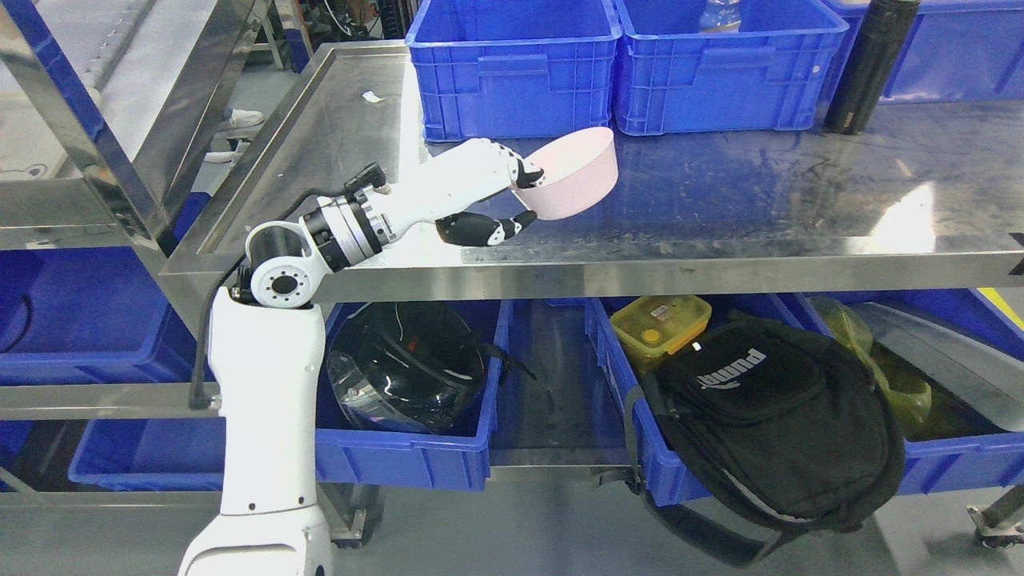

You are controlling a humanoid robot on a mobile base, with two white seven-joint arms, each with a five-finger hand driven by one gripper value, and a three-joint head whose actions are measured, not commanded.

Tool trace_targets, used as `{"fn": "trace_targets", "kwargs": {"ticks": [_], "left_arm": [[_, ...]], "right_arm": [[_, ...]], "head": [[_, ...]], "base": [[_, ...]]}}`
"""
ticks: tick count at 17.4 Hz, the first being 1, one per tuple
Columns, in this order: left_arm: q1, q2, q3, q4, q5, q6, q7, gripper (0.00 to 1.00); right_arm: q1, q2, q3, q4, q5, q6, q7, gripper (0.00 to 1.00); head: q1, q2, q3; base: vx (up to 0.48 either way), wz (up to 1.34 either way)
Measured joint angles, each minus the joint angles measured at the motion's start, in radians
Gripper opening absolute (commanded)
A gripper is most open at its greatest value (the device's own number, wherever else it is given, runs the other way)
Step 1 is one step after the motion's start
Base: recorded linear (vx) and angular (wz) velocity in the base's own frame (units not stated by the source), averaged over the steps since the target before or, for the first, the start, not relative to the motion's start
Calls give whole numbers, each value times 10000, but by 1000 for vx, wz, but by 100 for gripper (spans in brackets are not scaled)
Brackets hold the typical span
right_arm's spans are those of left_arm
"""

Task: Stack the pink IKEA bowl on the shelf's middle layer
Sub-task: 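Hold the pink bowl raised in the left hand while driving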

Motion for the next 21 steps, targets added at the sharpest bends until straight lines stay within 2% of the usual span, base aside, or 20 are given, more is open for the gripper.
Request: {"fn": "trace_targets", "kwargs": {"ticks": [10,21], "left_arm": [[744,0,-76,-396,-74,-2,220,0],[1043,1,-116,-529,-87,-3,306,0]], "right_arm": [[2,0,0,0,0,0,-4,100],[1,0,0,0,0,0,-30,100]], "head": [[0,0,0],[0,8,0]], "base": [[-35,437],[-35,840]]}}
